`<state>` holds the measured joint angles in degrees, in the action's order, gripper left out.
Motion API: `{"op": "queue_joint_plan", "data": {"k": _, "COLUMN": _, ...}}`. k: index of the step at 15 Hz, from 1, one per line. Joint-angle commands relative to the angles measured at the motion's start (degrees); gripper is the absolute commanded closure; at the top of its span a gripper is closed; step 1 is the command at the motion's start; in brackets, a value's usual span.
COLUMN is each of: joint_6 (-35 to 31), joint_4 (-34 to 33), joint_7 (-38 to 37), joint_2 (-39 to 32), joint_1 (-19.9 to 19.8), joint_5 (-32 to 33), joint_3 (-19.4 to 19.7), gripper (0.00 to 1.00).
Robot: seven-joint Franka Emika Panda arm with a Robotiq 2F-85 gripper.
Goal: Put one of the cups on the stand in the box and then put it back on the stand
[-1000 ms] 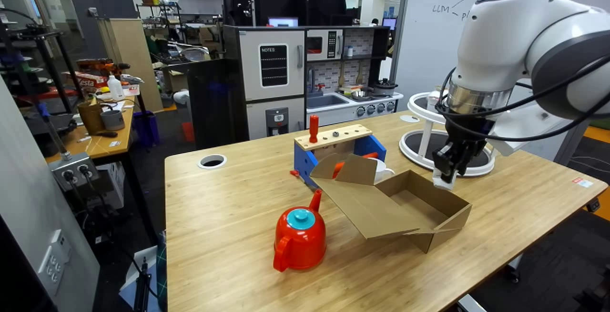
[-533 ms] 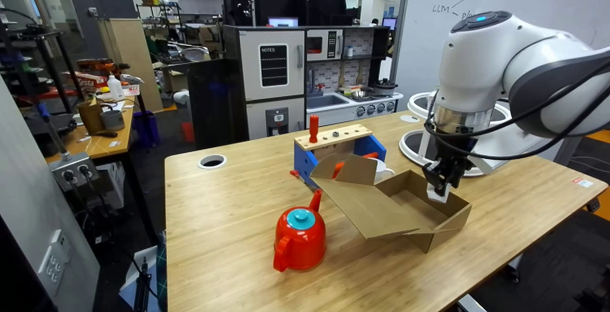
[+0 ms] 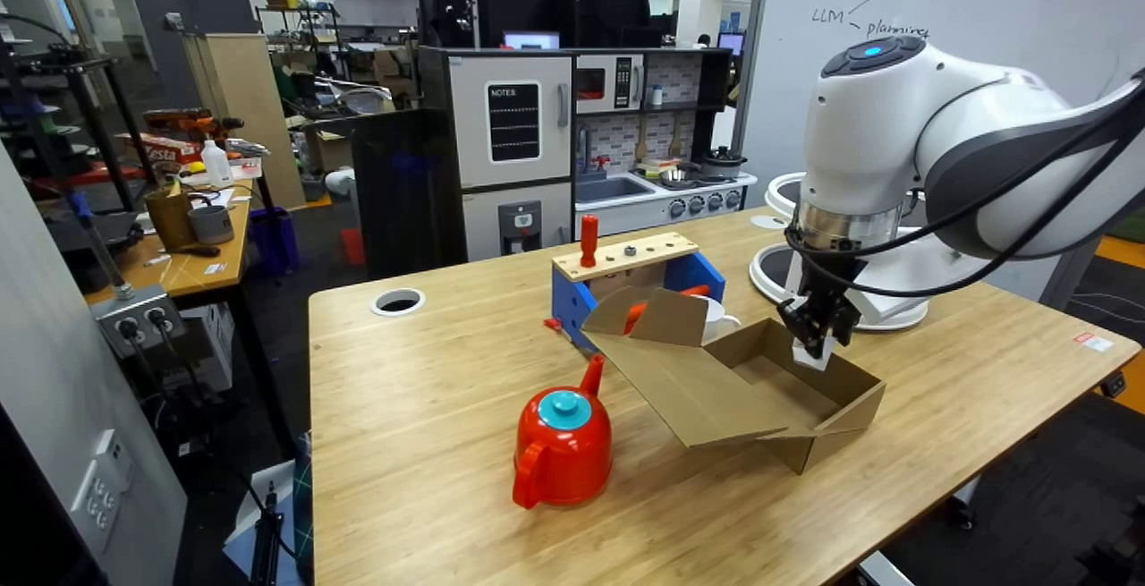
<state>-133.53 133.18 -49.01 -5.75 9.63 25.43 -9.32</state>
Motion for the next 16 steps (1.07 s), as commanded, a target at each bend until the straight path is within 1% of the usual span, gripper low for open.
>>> {"op": "queue_joint_plan", "data": {"k": 1, "joint_6": 4.0, "joint_4": -2.2, "joint_7": -4.0, "joint_2": -2.0, "joint_1": 0.9, "joint_5": 1.2, "joint_3": 1.8, "gripper": 0.87}}
{"op": "queue_joint_plan", "data": {"k": 5, "joint_6": 6.2, "joint_4": -2.0, "joint_7": -2.8, "joint_2": -2.8, "joint_1": 1.5, "joint_5": -0.5, "joint_3": 1.6, "gripper": 0.87}}
{"op": "queue_joint_plan", "data": {"k": 11, "joint_6": 7.4, "joint_4": -1.9, "joint_7": -2.6, "joint_2": -3.1, "joint_1": 3.9, "joint_5": -1.1, "joint_3": 0.8, "gripper": 0.87}}
{"op": "queue_joint_plan", "data": {"k": 16, "joint_6": 7.5, "joint_4": -2.2, "joint_7": -1.1, "joint_2": -3.1, "joint_1": 4.1, "joint_5": -4.1, "joint_3": 0.6, "gripper": 0.87}}
